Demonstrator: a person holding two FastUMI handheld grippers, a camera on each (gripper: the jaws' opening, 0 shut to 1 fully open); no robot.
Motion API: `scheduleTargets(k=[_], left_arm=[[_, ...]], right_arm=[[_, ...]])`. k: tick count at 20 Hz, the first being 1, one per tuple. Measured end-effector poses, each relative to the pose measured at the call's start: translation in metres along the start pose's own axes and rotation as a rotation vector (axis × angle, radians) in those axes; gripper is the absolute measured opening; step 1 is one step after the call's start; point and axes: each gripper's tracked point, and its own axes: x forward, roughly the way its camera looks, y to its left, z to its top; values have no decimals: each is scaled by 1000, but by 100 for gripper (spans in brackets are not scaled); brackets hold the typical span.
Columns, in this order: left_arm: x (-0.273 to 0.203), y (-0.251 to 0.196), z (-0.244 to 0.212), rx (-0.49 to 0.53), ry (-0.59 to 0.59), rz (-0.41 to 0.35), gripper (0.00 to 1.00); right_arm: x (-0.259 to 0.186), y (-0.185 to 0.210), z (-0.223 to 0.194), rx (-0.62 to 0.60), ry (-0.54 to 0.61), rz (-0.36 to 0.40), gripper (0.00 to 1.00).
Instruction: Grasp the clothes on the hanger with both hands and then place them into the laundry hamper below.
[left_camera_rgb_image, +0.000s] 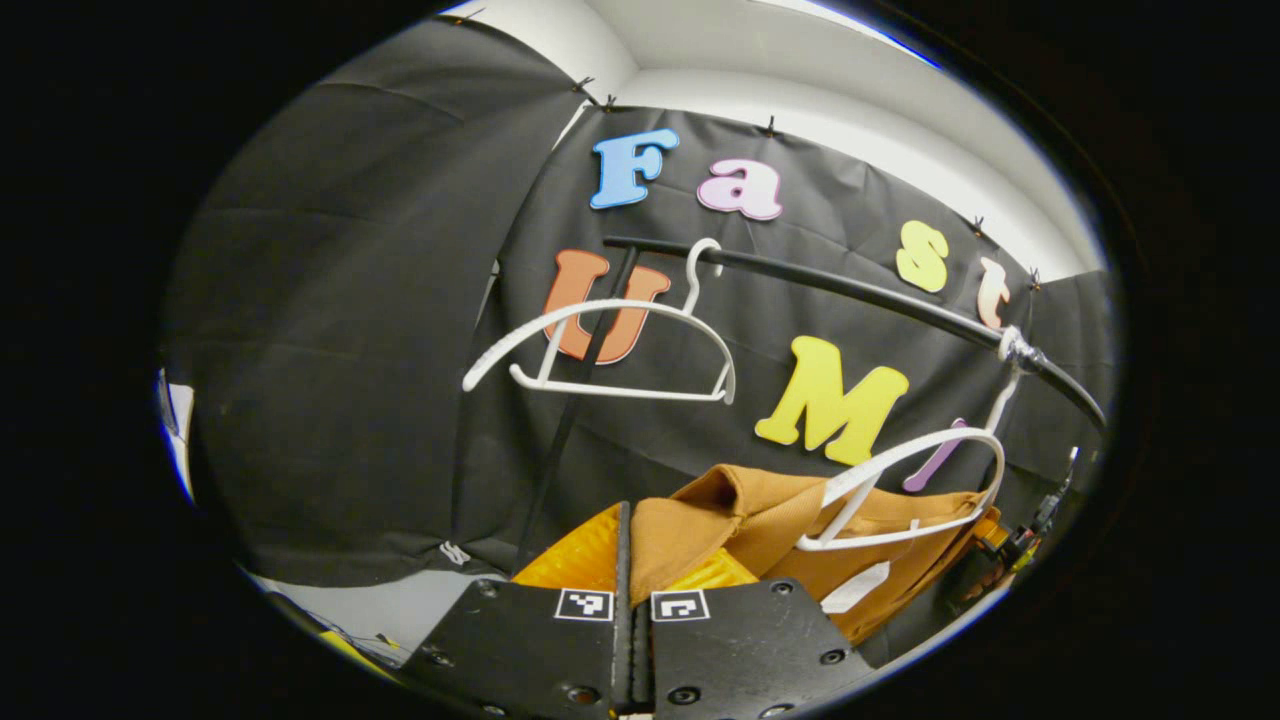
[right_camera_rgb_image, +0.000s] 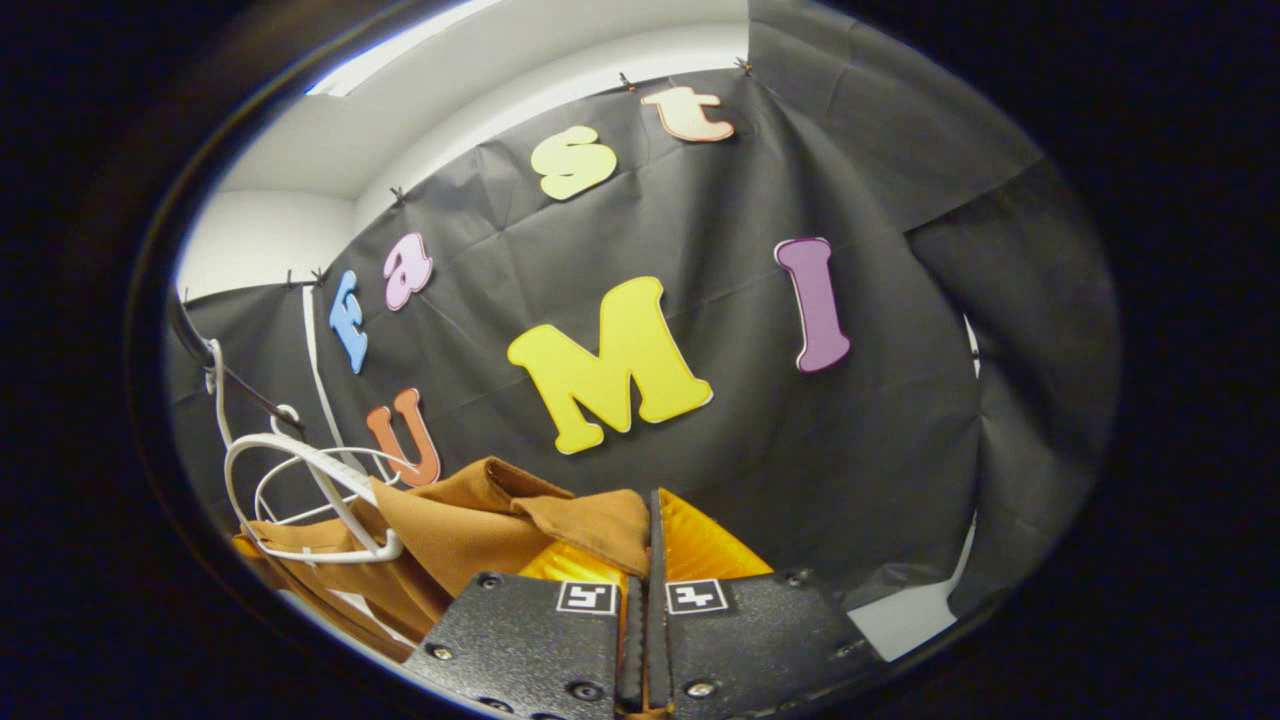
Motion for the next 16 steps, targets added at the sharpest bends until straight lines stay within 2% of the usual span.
scheduleTargets(k=[13, 15, 16], left_arm=[[1, 8, -33, -32, 49, -7, 6], [4, 16, -40, -21, 61, 22, 6], [5, 20, -48, -37, 83, 28, 0]], right_arm=[[15, -19, -47, -36, 87, -30, 5], [15, -28, -58, -24, 111, -52, 5], [14, -30, -67, -11, 134, -52, 5]])
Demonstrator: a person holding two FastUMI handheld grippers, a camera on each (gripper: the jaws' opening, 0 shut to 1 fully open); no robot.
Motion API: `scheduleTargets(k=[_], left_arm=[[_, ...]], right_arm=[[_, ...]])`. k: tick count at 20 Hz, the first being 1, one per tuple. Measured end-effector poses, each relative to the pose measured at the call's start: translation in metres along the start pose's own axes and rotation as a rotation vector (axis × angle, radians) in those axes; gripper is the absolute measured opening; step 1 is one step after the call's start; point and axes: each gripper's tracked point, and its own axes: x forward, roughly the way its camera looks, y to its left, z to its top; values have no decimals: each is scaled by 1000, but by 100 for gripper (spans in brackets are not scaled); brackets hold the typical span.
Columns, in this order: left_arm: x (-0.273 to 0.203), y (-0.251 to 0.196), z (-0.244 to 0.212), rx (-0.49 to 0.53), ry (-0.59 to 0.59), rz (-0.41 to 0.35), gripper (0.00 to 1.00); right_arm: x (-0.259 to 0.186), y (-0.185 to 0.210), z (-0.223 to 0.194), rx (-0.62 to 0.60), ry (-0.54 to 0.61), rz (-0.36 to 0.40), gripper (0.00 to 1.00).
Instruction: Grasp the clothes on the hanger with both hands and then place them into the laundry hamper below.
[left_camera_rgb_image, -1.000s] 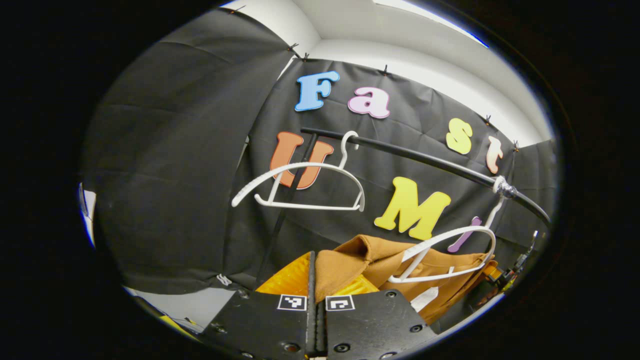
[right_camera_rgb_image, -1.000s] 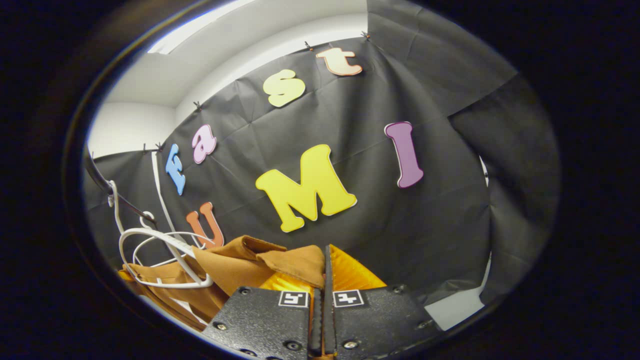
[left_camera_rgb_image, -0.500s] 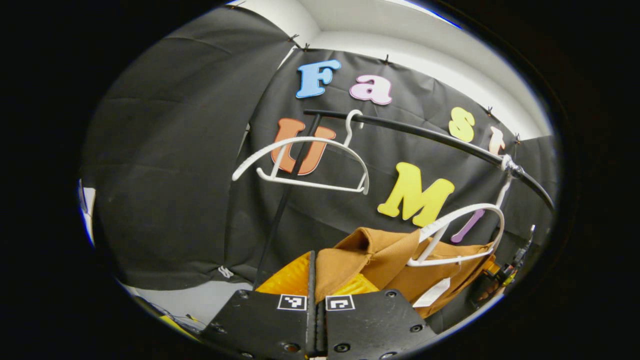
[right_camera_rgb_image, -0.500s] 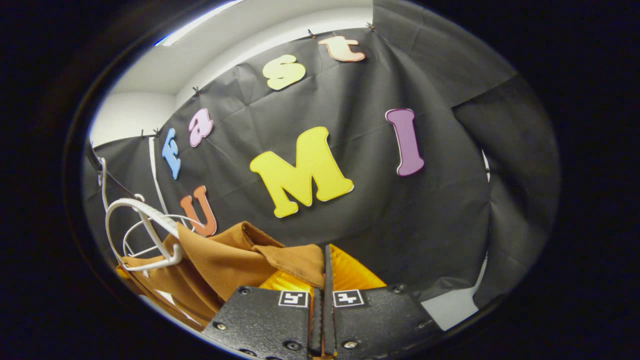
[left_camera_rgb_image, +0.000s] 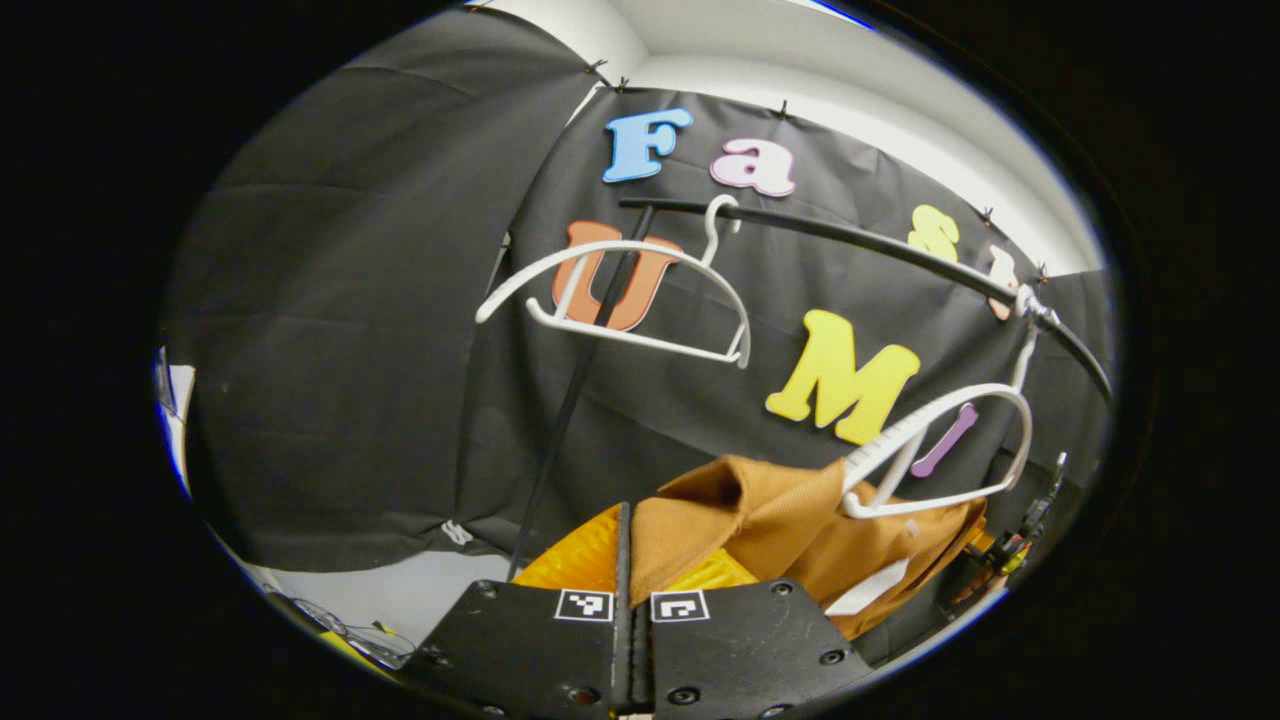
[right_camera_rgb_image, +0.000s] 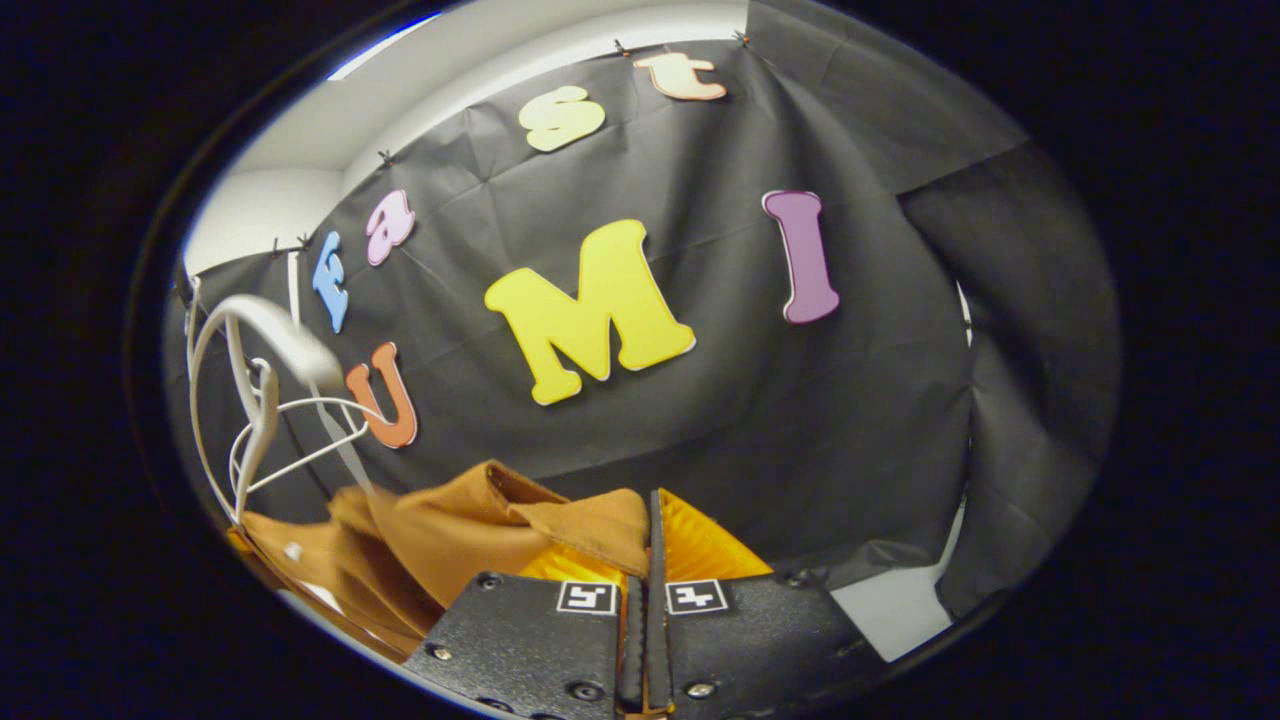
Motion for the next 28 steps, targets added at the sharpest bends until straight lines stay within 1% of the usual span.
scheduleTargets(k=[1, 2, 4, 5, 7, 9, 12, 15, 18, 20, 24, 25, 28], left_arm=[[0, 3, -14, -44, 38, -11, 0], [-5, 5, -23, -60, 61, -11, 0], [-11, 16, -42, 2, 77, 33, 0], [-13, 14, -45, 10, 78, 28, 0], [-15, 13, -38, 21, 66, 14, 0], [-19, 9, -32, 31, 46, 5, 0], [-32, -2, -26, 40, 21, -31, 0], [-45, -18, -20, 97, -3, -69, 0], [-57, -39, -17, 185, -23, -114, 4], [-67, -56, -11, 218, -41, -157, 6], [-84, -89, -2, 239, -76, -233, 6], [-88, -96, -1, 234, -79, -252, 0], [-98, -109, 0, 233, -83, -282, 0]], right_arm=[[-5, 1, -10, 0, 17, 0, 5], [-8, 0, -16, -28, 13, -8, 5], [-9, -7, -28, -79, 15, -19, 5], [-12, -7, -30, -87, 19, -18, 5], [-19, -6, -32, -90, 20, -14, 5], [-29, -2, -31, -97, 0, -11, 5], [-48, 12, -28, -120, -33, 9, 5], [-68, 33, -26, -174, -59, 48, 5], [-90, 58, -29, -218, -76, 105, 5], [-104, 73, -34, -220, -76, 141, 5], [-131, 108, -40, -221, -77, 226, 5], [-138, 115, -41, -221, -74, 251, 5], [-150, 133, -49, -195, -46, 305, 5]])
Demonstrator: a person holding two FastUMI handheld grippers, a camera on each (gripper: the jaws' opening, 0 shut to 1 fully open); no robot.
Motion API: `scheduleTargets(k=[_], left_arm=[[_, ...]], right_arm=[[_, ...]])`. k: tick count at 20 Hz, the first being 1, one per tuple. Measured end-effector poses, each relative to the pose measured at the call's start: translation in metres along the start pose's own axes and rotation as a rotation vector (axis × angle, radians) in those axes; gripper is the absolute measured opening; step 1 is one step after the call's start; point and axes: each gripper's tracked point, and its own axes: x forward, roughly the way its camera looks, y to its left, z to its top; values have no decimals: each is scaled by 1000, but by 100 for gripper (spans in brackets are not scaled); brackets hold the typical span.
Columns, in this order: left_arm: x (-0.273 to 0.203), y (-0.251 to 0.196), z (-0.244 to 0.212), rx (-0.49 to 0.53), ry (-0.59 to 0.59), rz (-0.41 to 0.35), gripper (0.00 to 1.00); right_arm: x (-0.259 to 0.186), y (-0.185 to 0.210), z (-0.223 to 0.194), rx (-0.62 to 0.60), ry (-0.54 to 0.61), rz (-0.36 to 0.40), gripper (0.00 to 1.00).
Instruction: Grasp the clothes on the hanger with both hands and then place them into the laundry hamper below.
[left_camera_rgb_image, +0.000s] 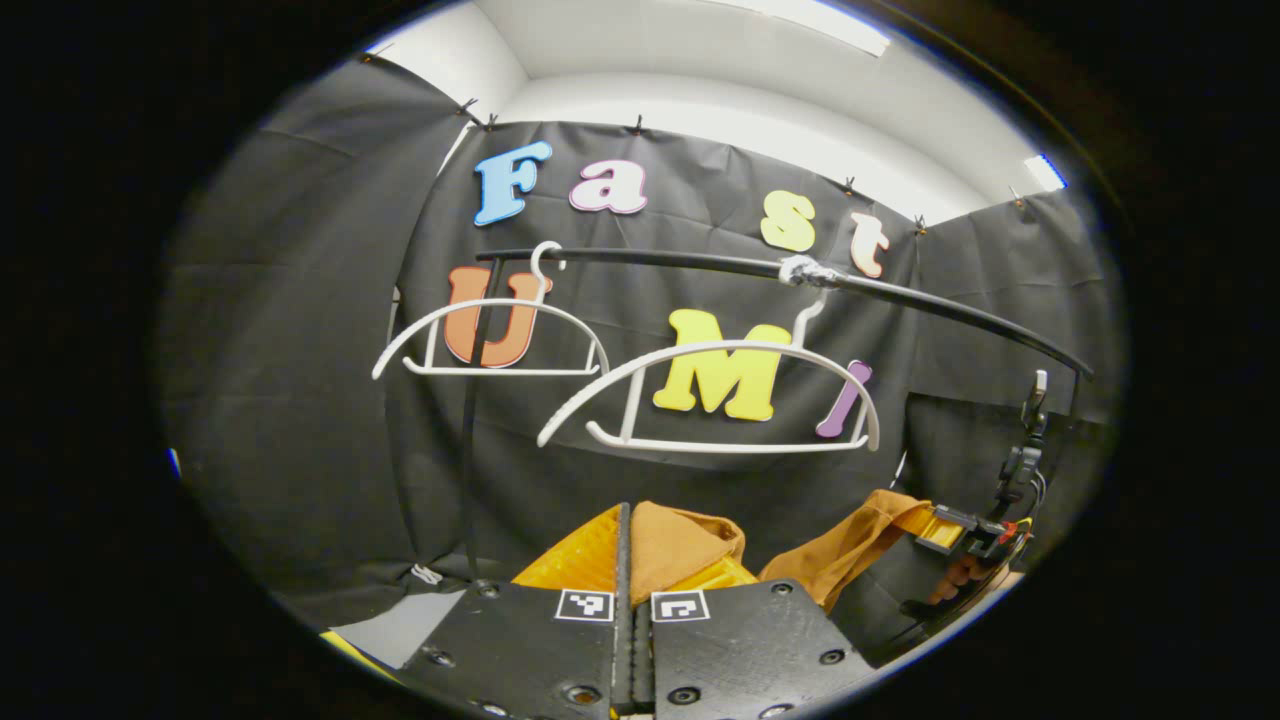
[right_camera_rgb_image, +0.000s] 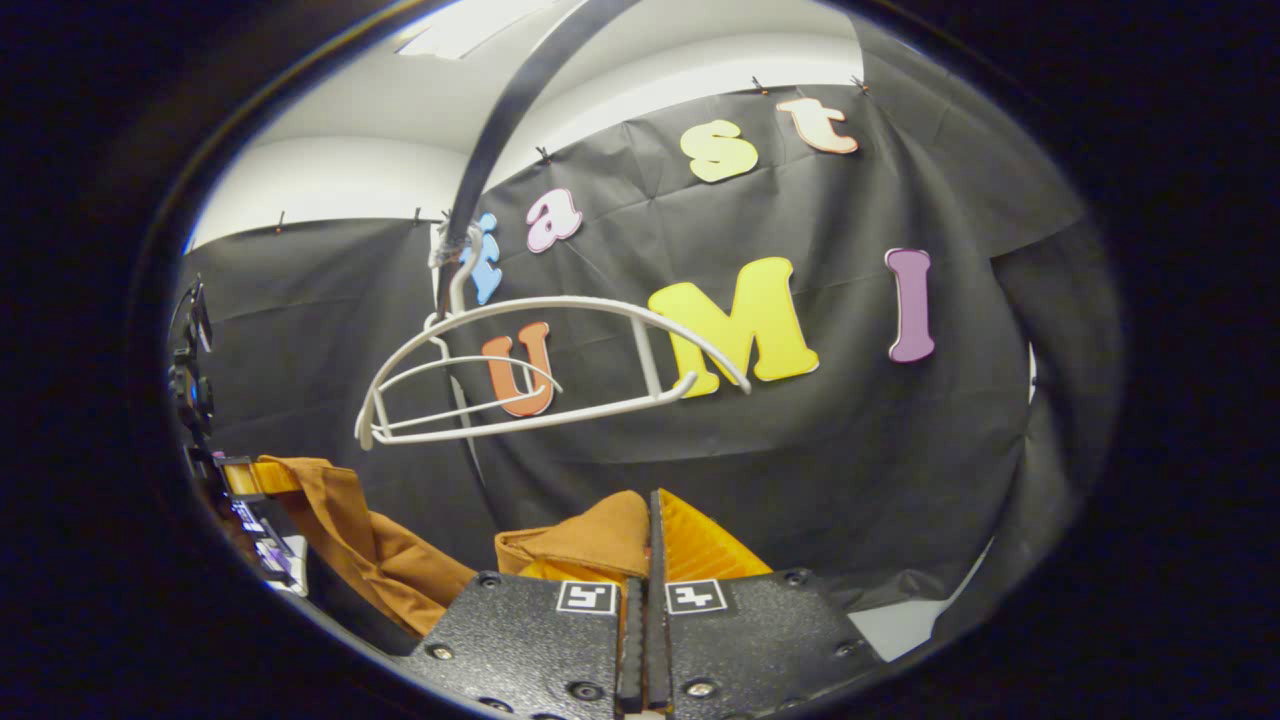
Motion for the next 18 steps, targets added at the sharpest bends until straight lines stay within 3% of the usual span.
scheduleTargets(k=[4, 5, 9, 11, 15, 17, 18], left_arm=[[0, -22, -11, 11, 21, -29, 0], [-2, -29, -12, 15, 21, -40, 6], [-3, -50, -11, 12, 18, -75, 0], [-3, -55, -9, 8, 19, -81, 6], [-1, -78, -4, 9, 8, -128, 0], [2, -79, -9, 20, 10, -120, 3], [3, -79, -15, 24, 21, -112, 0]], right_arm=[[-6, 34, -9, 10, 27, 90, 5], [-10, 45, -9, 10, 33, 121, 5], [-22, 84, -7, 35, 60, 265, 5], [-27, 98, -5, 50, 74, 320, 5], [-34, 116, -4, 31, 98, 411, 5], [-38, 118, -7, 32, 122, 425, 5], [-39, 117, -13, 27, 139, 420, 5]])
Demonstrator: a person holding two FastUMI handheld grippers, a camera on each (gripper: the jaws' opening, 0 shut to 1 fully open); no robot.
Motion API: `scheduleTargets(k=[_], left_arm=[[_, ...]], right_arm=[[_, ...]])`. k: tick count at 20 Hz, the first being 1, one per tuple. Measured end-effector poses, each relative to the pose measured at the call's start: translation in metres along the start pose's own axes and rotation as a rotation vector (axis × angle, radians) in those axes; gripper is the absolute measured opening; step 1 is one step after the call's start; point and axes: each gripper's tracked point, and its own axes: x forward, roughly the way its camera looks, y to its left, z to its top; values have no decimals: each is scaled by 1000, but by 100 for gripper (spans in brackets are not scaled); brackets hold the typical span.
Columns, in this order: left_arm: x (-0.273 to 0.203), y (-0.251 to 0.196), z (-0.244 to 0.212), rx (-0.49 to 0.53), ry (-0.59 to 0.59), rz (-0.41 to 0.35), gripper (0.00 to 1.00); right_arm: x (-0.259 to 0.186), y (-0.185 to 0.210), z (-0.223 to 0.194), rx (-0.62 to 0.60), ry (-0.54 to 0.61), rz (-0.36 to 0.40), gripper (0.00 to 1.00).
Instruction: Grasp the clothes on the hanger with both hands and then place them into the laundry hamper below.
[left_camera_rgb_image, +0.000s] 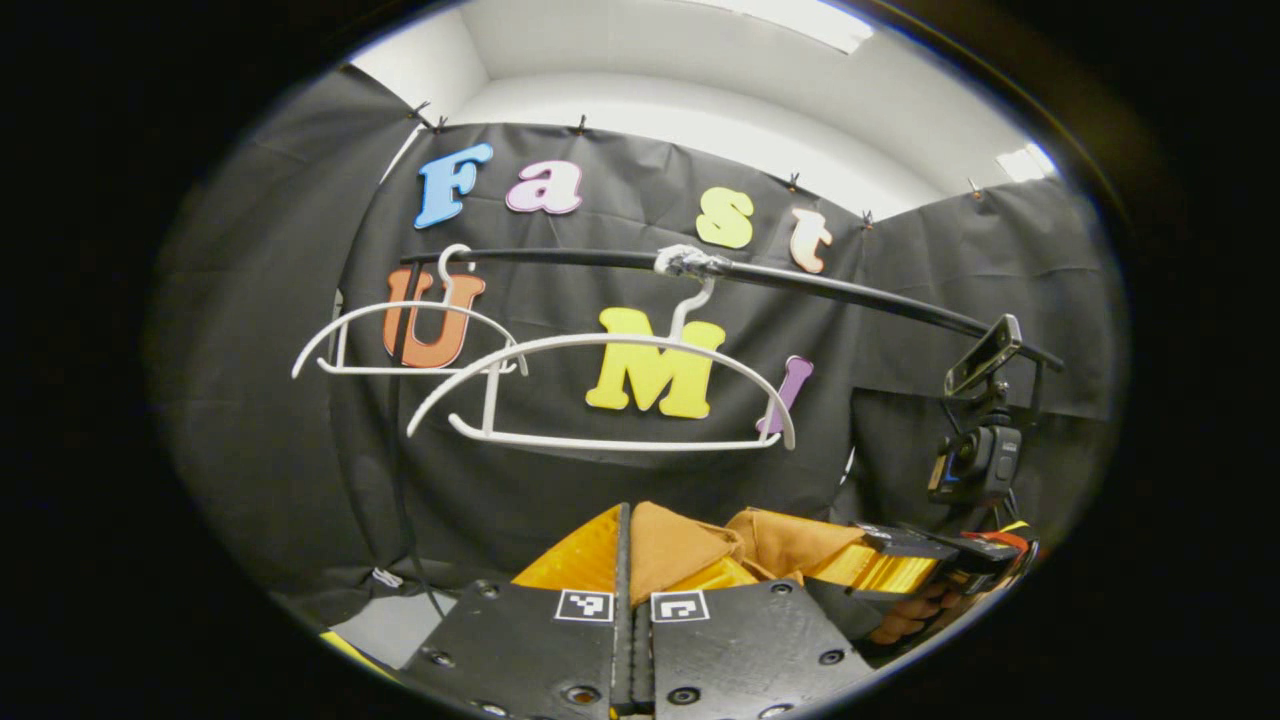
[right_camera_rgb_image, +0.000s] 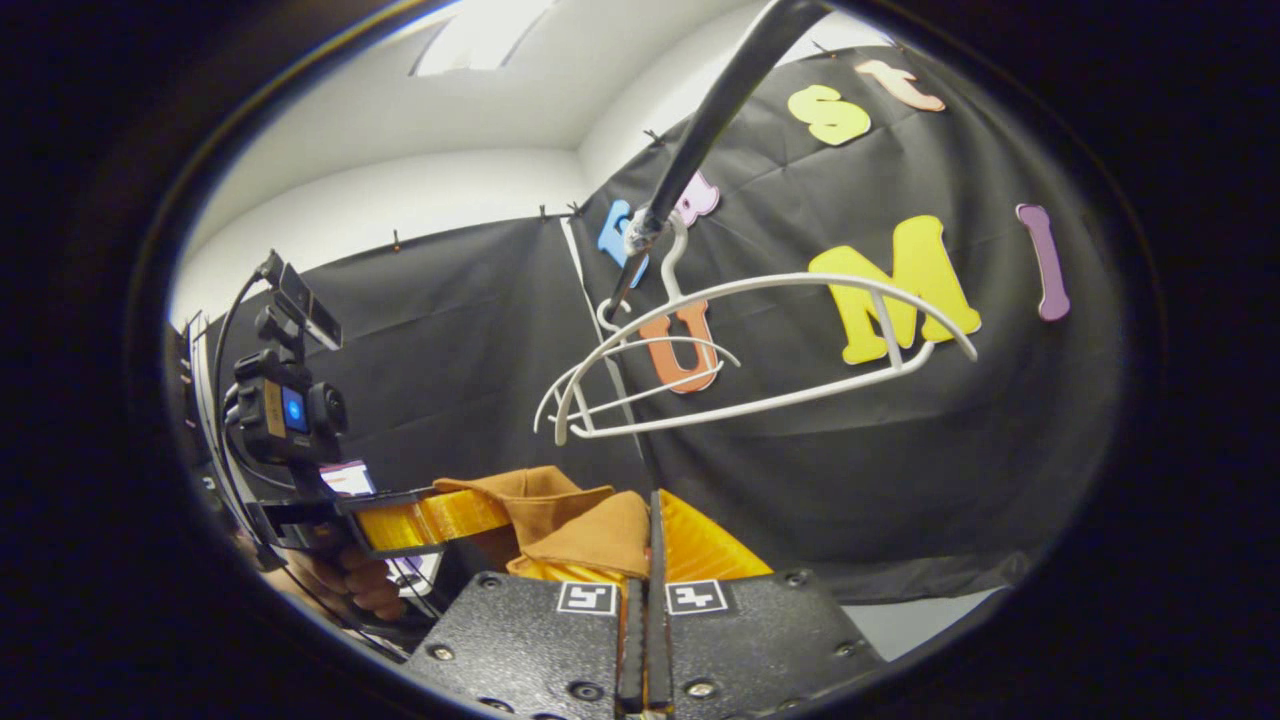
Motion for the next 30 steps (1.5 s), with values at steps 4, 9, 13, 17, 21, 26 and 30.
scheduleTargets(k=[4, 9, 13, 17, 21, 26, 30], left_arm=[[8, 10, -39, -9, 90, 18, 6], [10, 20, -97, -60, 220, -25, 6], [13, 31, -154, -88, 347, -41, 0], [15, 48, -222, -95, 512, -1, 0], [6, 59, -283, -116, 731, 36, 1], [-4, 50, -303, -97, 830, 30, 63], [-28, 58, -311, -67, 848, 5, 96]], right_arm=[[6, -16, -46, 71, 113, -13, 5], [13, -42, -103, 181, 218, -122, 5], [12, -76, -164, 216, 353, -253, 5], [5, -111, -232, 226, 506, -429, 5], [-12, -140, -289, 173, 704, -650, 5], [-44, -131, -299, 274, 728, -774, 23], [-76, -124, -293, 269, 666, -888, 65]])
